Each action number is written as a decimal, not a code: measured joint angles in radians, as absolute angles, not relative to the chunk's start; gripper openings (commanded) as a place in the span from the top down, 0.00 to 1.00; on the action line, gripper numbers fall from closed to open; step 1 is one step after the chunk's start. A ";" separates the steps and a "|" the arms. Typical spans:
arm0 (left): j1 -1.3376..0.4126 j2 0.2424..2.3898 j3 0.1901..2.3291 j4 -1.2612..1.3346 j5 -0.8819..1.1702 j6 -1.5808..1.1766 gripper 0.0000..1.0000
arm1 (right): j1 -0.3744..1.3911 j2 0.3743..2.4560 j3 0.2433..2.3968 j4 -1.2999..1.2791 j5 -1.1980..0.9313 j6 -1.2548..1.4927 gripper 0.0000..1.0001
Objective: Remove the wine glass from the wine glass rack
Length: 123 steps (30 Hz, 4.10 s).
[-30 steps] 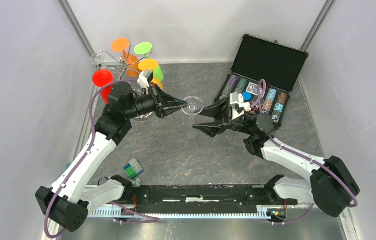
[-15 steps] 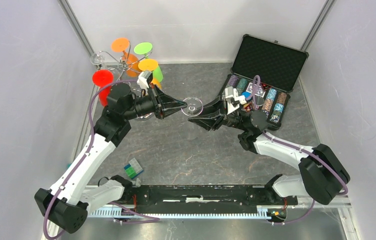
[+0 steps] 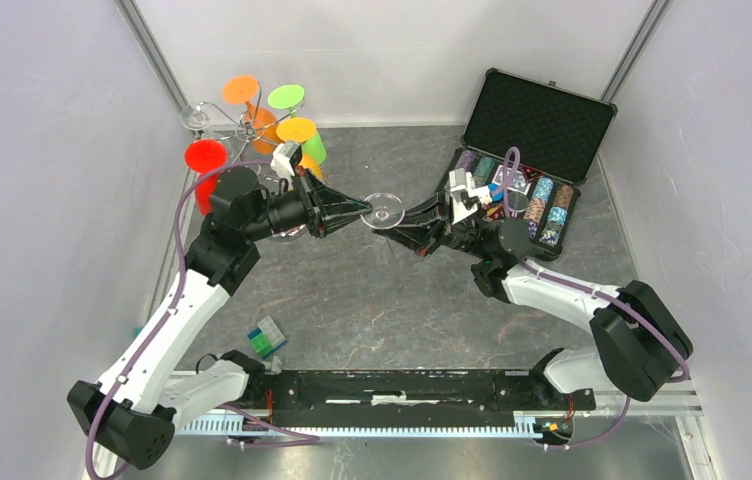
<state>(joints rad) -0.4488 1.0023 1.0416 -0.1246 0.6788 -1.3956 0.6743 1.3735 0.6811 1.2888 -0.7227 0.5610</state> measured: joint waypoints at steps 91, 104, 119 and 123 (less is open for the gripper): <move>-0.664 0.989 0.849 0.050 0.149 -1.211 0.98 | 0.703 1.018 0.357 0.985 0.307 1.326 0.31; -0.672 1.236 1.394 -0.722 -0.024 -0.726 0.98 | 0.705 0.773 0.224 0.706 0.062 1.055 0.28; -0.728 1.727 1.876 -1.218 -0.222 -0.417 0.98 | 0.705 0.463 0.269 0.072 0.247 0.842 0.28; -0.727 1.869 1.948 -1.240 -0.223 -0.374 0.98 | 0.705 0.449 0.305 -0.016 0.244 0.839 0.28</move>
